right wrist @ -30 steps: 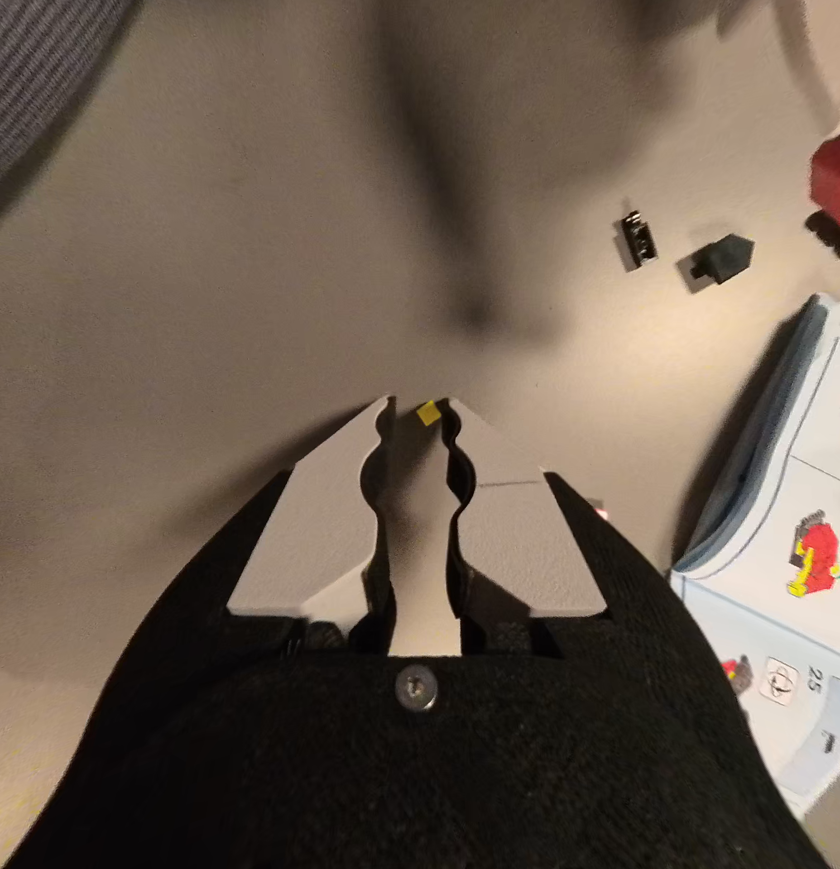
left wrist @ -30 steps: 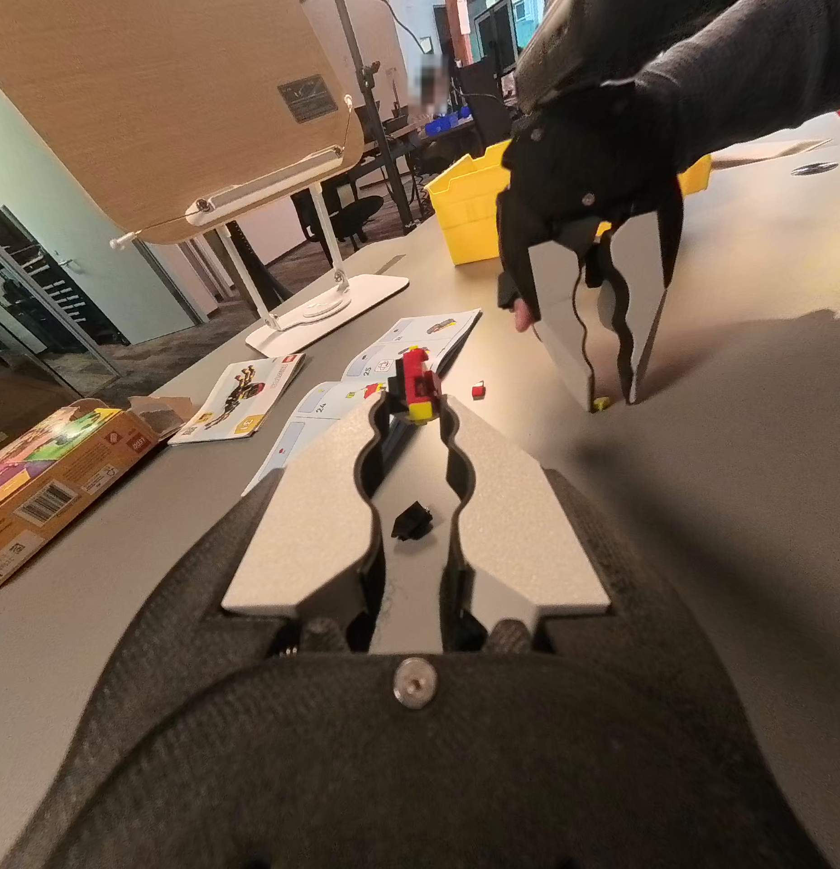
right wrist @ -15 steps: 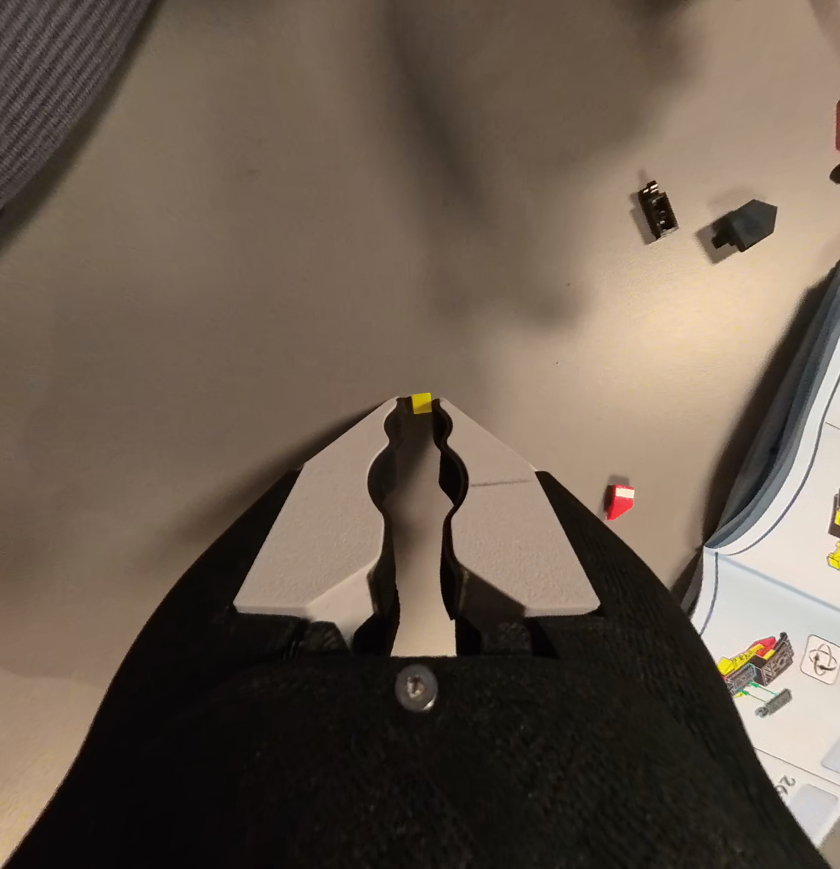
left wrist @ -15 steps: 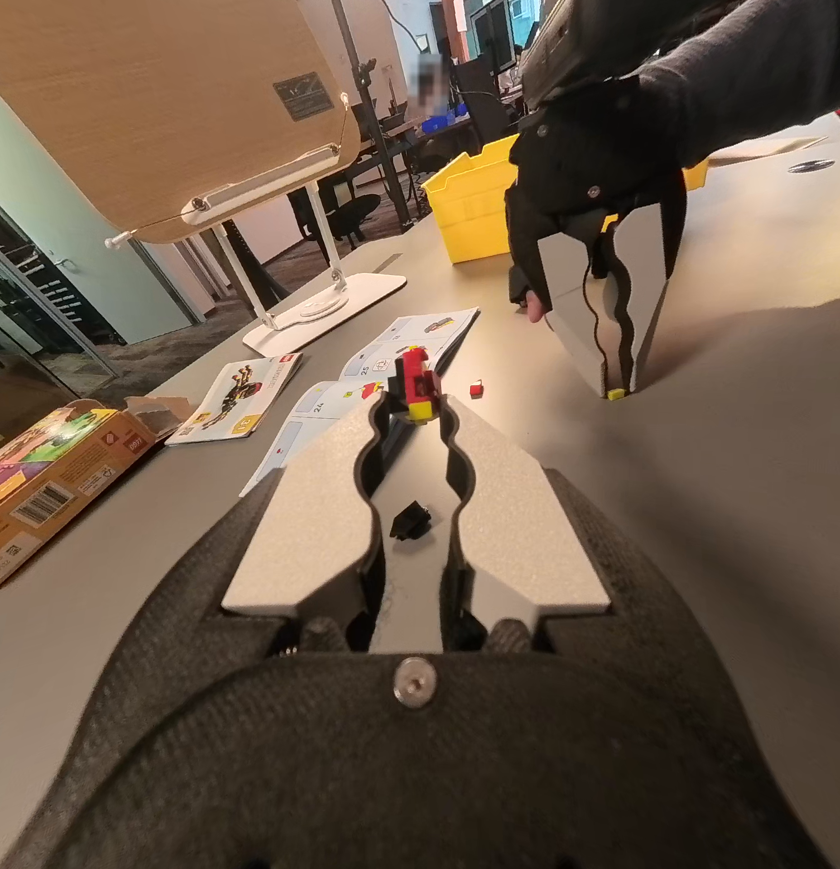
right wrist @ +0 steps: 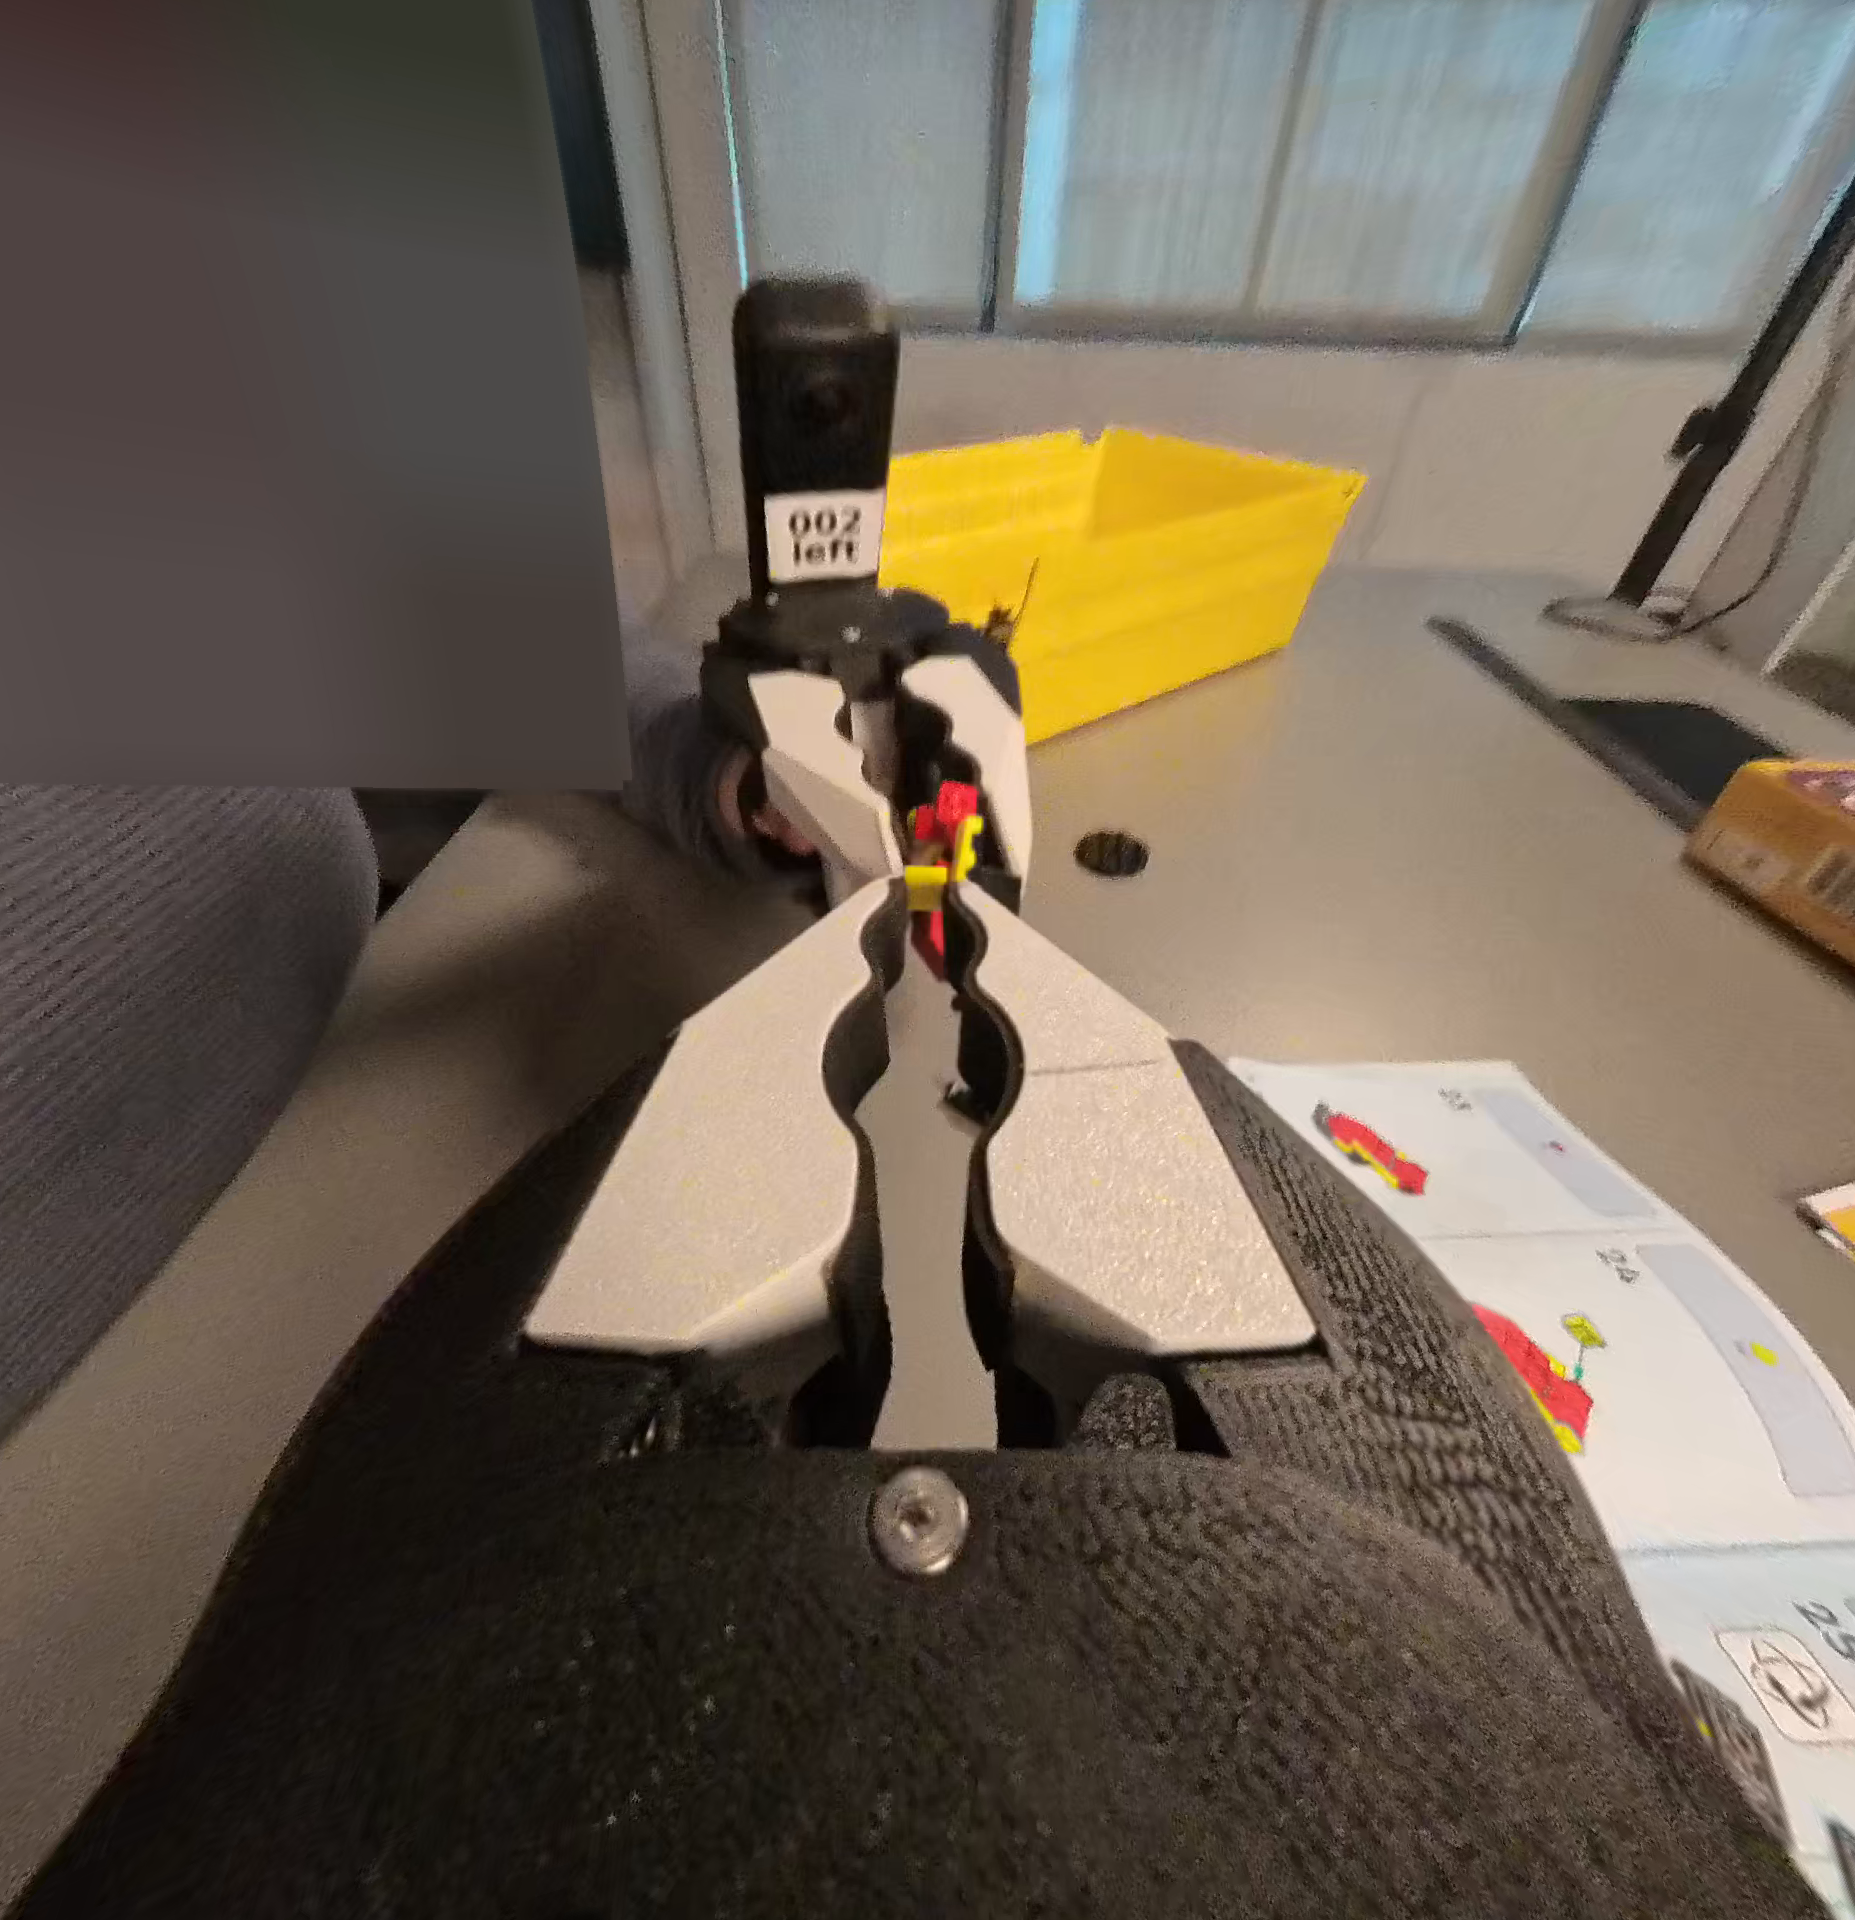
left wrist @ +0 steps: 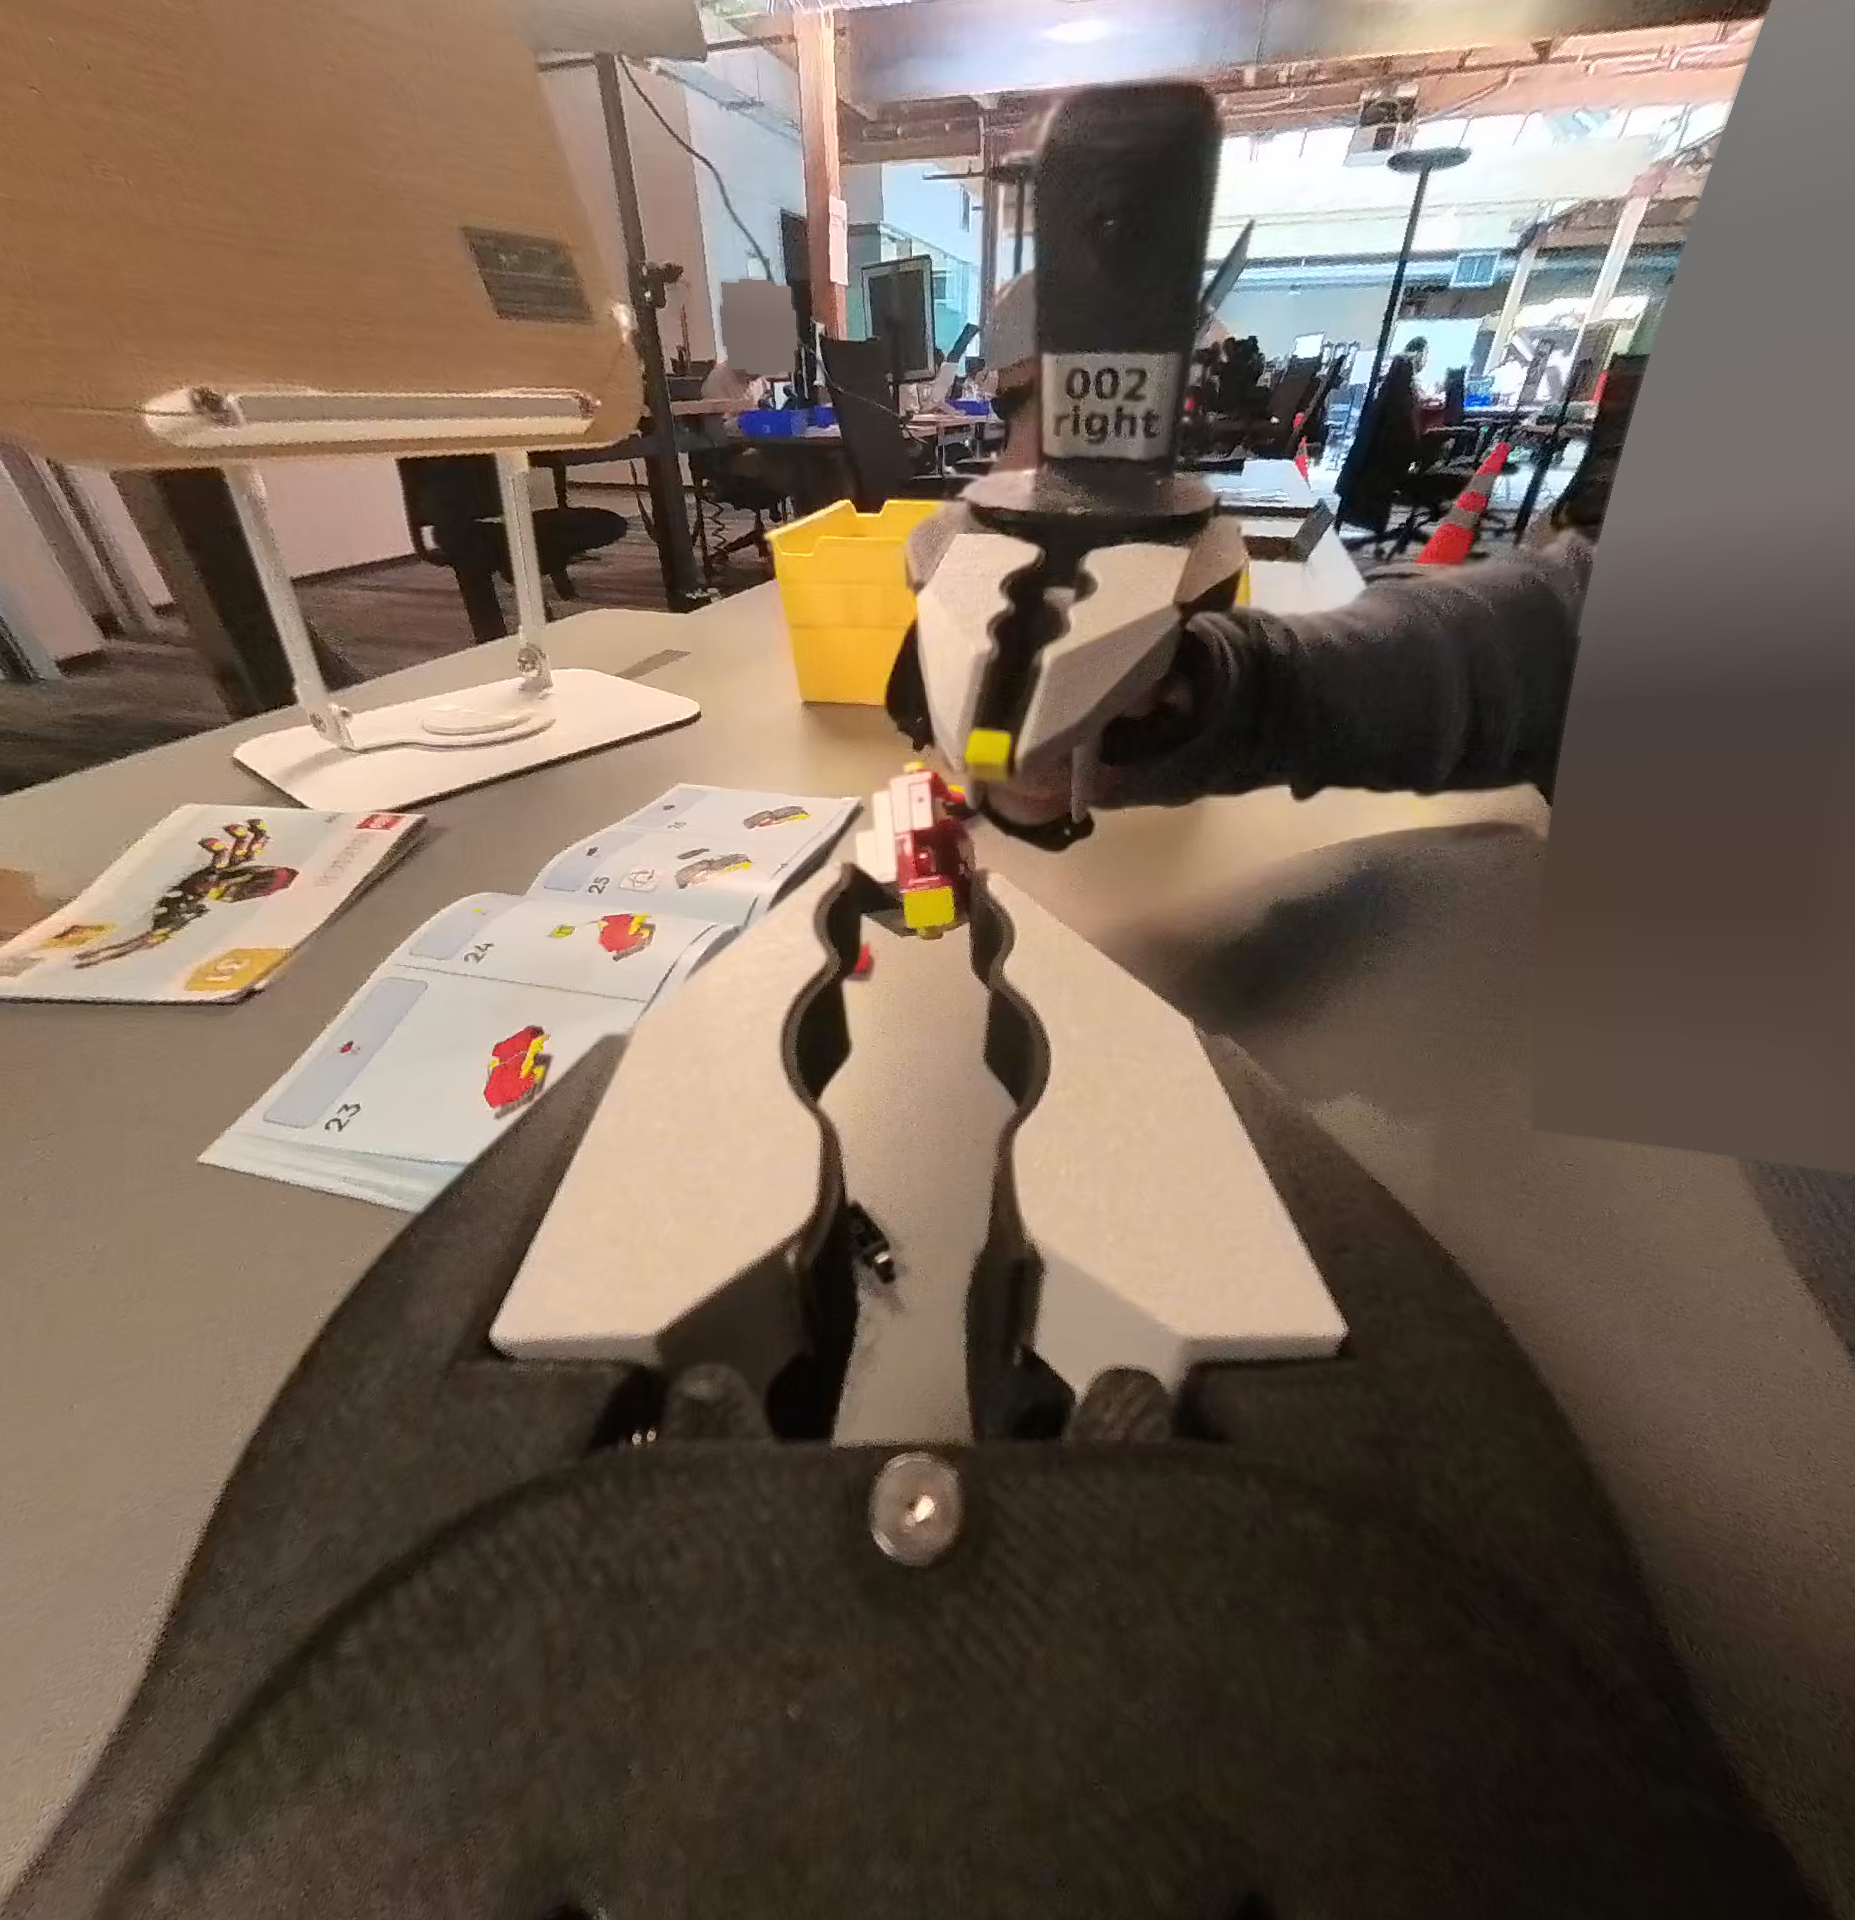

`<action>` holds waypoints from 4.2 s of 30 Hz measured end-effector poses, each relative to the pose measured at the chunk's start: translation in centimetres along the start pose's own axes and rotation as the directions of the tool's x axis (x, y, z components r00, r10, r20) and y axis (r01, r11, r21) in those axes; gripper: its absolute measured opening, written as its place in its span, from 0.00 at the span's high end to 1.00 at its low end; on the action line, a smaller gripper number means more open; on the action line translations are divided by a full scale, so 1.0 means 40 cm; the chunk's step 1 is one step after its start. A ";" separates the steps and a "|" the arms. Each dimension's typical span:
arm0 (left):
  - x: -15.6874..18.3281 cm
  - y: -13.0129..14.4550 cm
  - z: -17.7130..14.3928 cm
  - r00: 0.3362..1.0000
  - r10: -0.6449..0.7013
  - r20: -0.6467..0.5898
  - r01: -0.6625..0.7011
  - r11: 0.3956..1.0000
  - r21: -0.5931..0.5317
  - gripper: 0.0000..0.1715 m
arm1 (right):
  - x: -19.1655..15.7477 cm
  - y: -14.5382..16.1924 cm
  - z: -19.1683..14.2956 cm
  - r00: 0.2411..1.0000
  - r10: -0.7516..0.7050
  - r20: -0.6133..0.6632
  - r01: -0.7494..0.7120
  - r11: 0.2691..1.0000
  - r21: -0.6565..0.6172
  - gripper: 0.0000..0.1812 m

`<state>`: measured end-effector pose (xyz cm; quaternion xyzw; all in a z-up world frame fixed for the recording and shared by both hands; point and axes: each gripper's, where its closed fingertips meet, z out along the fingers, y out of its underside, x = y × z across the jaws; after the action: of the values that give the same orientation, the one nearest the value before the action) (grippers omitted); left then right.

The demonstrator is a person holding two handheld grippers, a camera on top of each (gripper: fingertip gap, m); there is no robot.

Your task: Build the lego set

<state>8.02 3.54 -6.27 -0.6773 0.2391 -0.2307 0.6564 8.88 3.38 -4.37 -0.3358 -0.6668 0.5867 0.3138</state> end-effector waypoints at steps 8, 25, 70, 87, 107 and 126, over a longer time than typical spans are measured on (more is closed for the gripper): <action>0.031 0.044 0.017 0.996 -0.002 -0.087 -0.010 0.991 -0.134 0.88 | -0.007 0.027 0.011 1.000 -0.031 -0.005 0.031 0.999 -0.041 0.98; 0.057 0.095 0.033 0.985 0.146 -0.096 -0.167 0.950 -0.262 0.89 | -0.047 0.079 0.009 0.990 -0.122 0.065 0.132 0.976 -0.175 0.98; 0.075 0.231 0.001 0.942 0.207 -0.264 -0.322 0.778 -0.539 0.92 | -0.073 0.196 0.028 0.981 -0.194 0.009 0.174 0.860 -0.480 0.98; 0.080 0.230 0.013 0.934 0.258 -0.249 -0.354 0.769 -0.533 0.94 | -0.086 0.212 0.025 0.950 -0.313 -0.002 0.256 0.779 -0.573 0.98; 0.089 0.205 0.011 0.935 0.244 -0.259 -0.343 0.811 -0.474 0.87 | -0.092 0.216 0.016 0.946 -0.324 0.007 0.270 0.777 -0.569 0.98; 0.093 0.224 0.033 0.917 0.306 -0.256 -0.397 0.767 -0.504 0.95 | -0.086 0.224 0.015 0.916 -0.400 0.024 0.325 0.708 -0.627 0.98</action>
<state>11.58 2.02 -15.26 -0.7581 0.4691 -0.0790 0.4461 11.09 1.01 -13.42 -0.3148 -0.8555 0.2419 0.3324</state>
